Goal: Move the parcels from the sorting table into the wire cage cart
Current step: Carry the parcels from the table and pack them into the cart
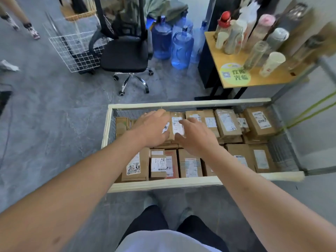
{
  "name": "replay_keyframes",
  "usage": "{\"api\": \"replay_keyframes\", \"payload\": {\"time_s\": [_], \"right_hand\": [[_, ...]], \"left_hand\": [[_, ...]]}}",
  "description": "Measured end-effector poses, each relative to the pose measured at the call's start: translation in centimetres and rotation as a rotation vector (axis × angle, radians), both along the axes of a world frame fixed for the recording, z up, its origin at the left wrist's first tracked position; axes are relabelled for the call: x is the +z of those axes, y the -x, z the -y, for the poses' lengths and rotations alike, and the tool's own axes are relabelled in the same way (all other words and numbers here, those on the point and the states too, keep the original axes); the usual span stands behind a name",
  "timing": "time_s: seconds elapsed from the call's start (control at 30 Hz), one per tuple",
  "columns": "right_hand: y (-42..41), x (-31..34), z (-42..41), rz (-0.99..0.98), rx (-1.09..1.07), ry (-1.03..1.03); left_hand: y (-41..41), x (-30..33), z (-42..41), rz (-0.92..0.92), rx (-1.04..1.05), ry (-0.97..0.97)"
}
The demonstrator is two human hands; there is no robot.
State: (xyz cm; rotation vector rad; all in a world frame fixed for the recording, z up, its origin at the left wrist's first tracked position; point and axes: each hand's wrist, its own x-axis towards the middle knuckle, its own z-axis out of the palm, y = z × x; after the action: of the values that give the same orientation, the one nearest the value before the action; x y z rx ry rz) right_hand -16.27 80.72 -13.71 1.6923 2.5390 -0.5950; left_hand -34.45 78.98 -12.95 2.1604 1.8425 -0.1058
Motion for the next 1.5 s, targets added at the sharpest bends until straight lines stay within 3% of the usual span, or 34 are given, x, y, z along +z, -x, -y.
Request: {"api": "replay_keyframes", "payload": {"time_s": [0.43, 0.9, 1.2, 1.5], "right_hand": [[-14.8, 11.6, 1.1, -0.025, -0.192, -0.176], [-22.0, 21.0, 3.5, 0.096, -0.734, -0.329], [-25.9, 26.4, 9.2, 0.126, -1.085, -0.424], [-32.4, 29.1, 18.6, 0.19, -1.312, -0.472]], "left_hand": [[-13.7, 10.1, -4.0, 0.116, -0.221, -0.163], [-25.2, 19.2, -10.4, 0.219, -0.768, -0.299], [-32.9, 25.3, -9.1, 0.292, -1.117, -0.348], [-43.3, 27.8, -2.3, 0.376, -1.349, -0.319]]}}
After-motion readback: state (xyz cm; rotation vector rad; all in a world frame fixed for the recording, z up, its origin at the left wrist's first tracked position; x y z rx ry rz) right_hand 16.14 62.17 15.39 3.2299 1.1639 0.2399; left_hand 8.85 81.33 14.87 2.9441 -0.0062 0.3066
